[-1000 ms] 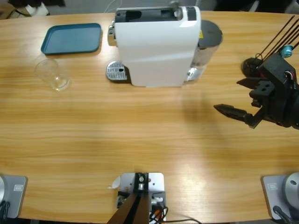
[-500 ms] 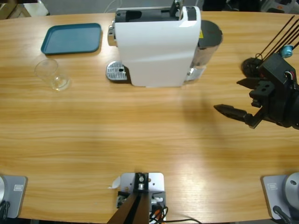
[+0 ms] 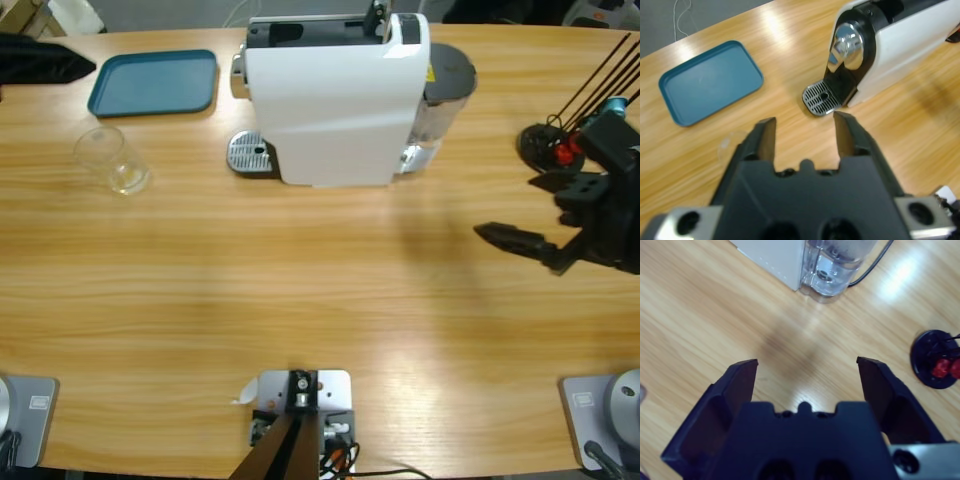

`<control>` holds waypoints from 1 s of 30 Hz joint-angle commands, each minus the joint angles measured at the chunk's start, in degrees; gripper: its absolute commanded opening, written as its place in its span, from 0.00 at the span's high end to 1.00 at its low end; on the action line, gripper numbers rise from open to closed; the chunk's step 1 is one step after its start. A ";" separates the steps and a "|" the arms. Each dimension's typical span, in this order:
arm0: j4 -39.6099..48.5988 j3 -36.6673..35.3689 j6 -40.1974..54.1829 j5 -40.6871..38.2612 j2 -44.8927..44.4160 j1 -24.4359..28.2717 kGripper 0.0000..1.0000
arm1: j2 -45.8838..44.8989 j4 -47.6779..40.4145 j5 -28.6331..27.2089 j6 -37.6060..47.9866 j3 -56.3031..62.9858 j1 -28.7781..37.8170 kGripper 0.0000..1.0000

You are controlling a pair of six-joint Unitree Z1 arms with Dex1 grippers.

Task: Pour coffee

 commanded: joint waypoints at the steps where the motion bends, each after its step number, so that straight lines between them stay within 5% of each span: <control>1: -0.89 8.22 1.00 -0.91 -8.85 -0.55 0.02 | -10.23 0.21 4.22 0.52 -1.04 -20.48 0.14; 3: -0.89 9.91 0.70 -1.87 -8.69 -0.49 0.03 | -11.12 -2.34 4.35 1.70 -0.47 -26.09 0.17; 6: -1.26 12.88 0.12 -2.19 -9.11 -0.49 0.03 | -7.92 -3.42 2.11 2.72 -0.07 -29.38 0.37; 10: -3.21 15.25 -0.06 -2.35 -9.89 -0.55 0.03 | -4.90 -3.77 -2.14 5.32 -0.02 -31.40 0.36; 30: -5.61 17.50 -1.20 -1.14 -9.62 -0.56 0.03 | 8.50 -11.84 1.88 6.29 0.14 -43.07 0.35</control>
